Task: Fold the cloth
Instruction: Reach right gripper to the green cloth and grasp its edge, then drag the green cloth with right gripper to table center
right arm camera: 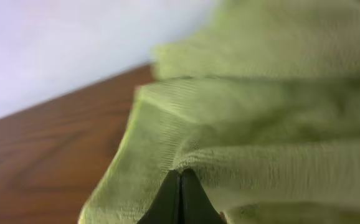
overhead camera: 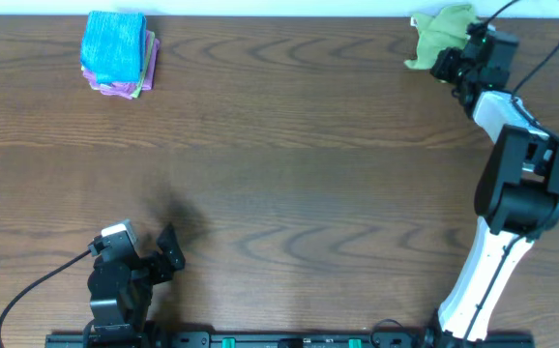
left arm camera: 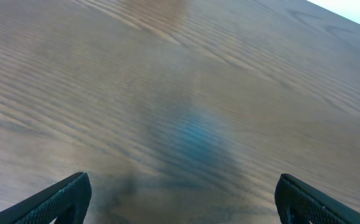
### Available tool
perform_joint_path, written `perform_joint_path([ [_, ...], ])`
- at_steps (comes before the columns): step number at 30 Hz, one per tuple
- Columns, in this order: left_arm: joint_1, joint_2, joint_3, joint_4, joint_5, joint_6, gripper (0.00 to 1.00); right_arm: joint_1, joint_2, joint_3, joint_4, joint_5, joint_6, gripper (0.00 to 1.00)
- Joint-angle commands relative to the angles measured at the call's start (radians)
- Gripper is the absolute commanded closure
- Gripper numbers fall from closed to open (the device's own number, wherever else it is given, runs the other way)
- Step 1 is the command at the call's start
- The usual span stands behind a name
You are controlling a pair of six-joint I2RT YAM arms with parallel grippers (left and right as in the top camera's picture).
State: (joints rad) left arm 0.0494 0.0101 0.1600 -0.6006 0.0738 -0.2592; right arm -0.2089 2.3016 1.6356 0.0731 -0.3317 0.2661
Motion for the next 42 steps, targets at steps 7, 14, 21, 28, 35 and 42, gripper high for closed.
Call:
perform_joint_path([
  [7, -0.004, -0.006, -0.006, 0.003, -0.011, -0.003, 0.04, 0.228, -0.367, 0.027, -0.304, -0.122, -0.142, 0.99],
  [14, -0.004, -0.006, -0.006, 0.003, -0.011, -0.003, 0.05, 0.503, -0.496, 0.027, -0.481, -0.204, -0.141, 0.99],
  [21, -0.004, -0.006, -0.006, 0.003, -0.011, -0.003, 0.05, 0.653, -0.596, 0.027, -0.593, -0.072, -0.141, 0.99],
  [28, -0.004, -0.006, -0.006, 0.003, -0.011, -0.003, 0.05, 0.490, -0.606, 0.015, -0.926, 0.445, -0.041, 0.27],
  [35, -0.004, -0.006, -0.006, 0.003, -0.011, -0.003, 0.05, 0.367, -0.526, 0.006, -0.979, 0.387, -0.002, 0.01],
  [42, -0.004, -0.006, -0.006, 0.003, -0.011, -0.003, 0.05, 0.485, -0.399, 0.003, -1.015, 0.209, -0.254, 0.15],
])
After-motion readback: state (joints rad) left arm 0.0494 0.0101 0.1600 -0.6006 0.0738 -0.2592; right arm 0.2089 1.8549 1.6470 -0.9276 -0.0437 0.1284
